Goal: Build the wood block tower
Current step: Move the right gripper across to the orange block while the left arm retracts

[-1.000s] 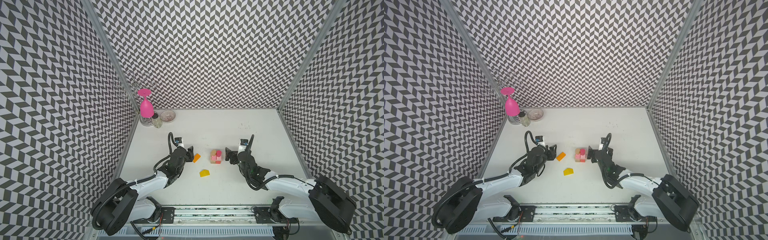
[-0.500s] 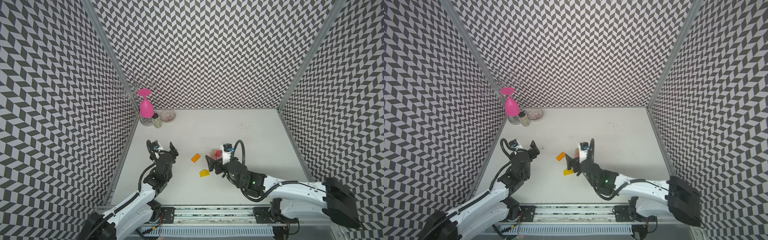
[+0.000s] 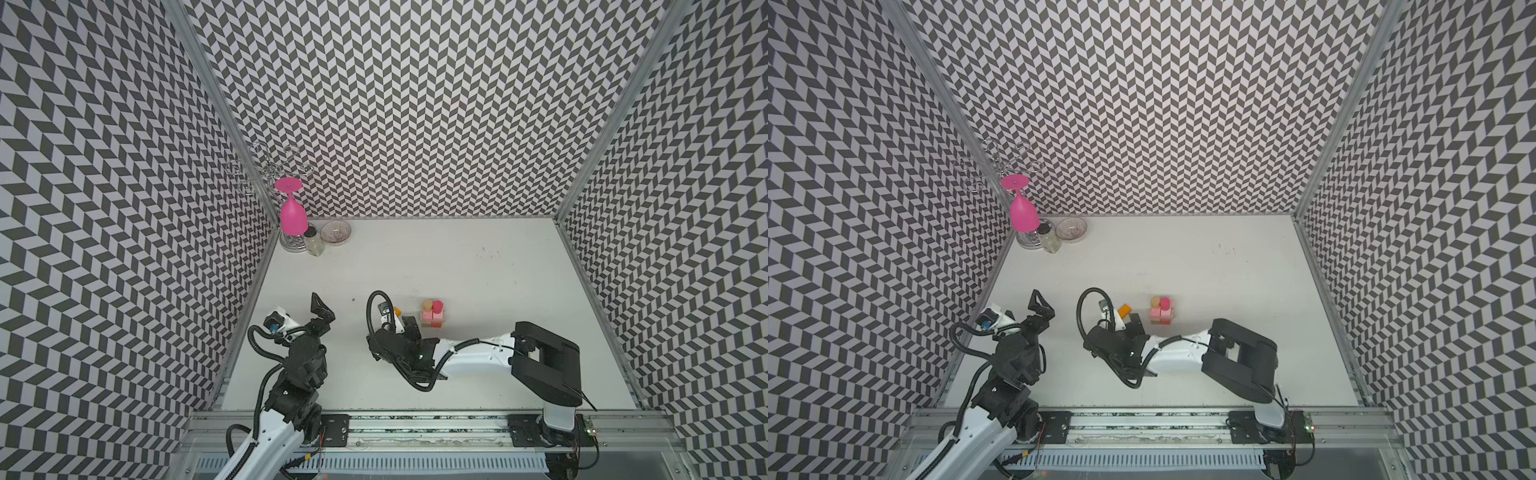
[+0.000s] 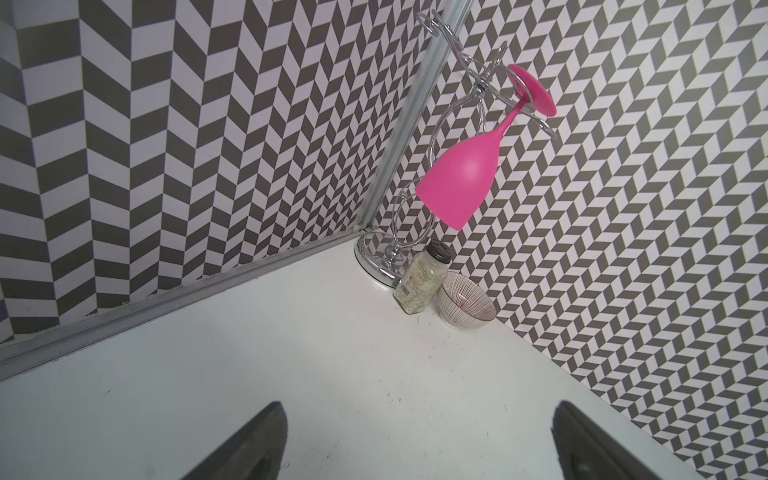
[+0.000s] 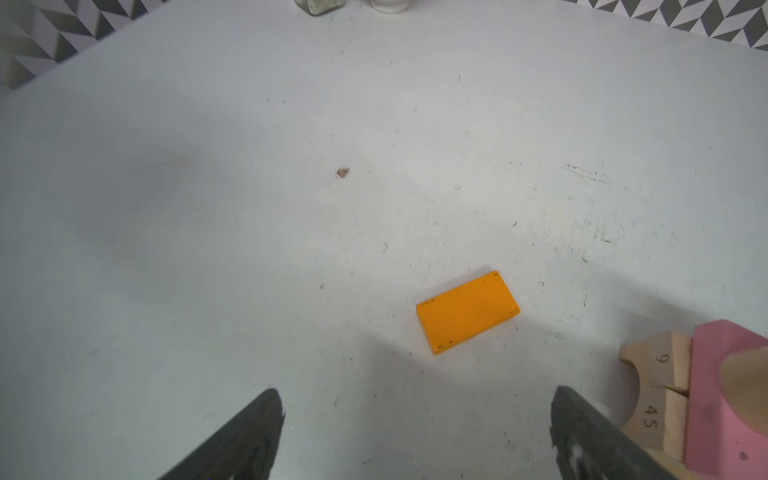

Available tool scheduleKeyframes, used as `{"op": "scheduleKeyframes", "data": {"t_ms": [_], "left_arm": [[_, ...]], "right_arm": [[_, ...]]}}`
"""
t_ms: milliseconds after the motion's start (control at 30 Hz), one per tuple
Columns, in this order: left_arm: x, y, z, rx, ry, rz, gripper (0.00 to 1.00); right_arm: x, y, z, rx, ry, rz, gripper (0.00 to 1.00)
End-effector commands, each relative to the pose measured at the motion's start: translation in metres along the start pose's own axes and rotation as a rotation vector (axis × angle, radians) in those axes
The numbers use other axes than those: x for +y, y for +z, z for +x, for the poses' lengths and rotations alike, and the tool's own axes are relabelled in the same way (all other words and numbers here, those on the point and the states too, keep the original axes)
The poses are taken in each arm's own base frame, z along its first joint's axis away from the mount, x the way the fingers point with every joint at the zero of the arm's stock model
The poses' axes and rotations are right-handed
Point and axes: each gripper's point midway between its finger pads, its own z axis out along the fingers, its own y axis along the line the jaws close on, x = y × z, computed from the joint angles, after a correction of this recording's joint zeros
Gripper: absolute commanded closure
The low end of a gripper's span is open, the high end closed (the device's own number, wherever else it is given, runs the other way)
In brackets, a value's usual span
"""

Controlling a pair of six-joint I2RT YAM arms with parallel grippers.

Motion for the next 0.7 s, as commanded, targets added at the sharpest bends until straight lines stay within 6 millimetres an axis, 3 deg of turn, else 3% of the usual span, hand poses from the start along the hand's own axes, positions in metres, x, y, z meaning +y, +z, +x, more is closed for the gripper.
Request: {"op": "scheduleKeyframes", "data": {"t_ms": [0,300,667], "left_arm": [[0.004,0.000,0.005,0.016,-0.010,-0.003,0.00],[0.003,0.002,0.007,0.026,-0.002,-0.006,0.00],[0.001,0.001,0.006,0.023,-0.005,0.009,0.00]], "right_arm": [[-0.003,0.014,-0.012,-0.017,0.066,0.011,0.01],[-0.017,0.056,-0.004,0.073,0.121,-0.017,0.02],[0.010,0.073,0.003,0.126,0.079,-0.088,0.08]]}}
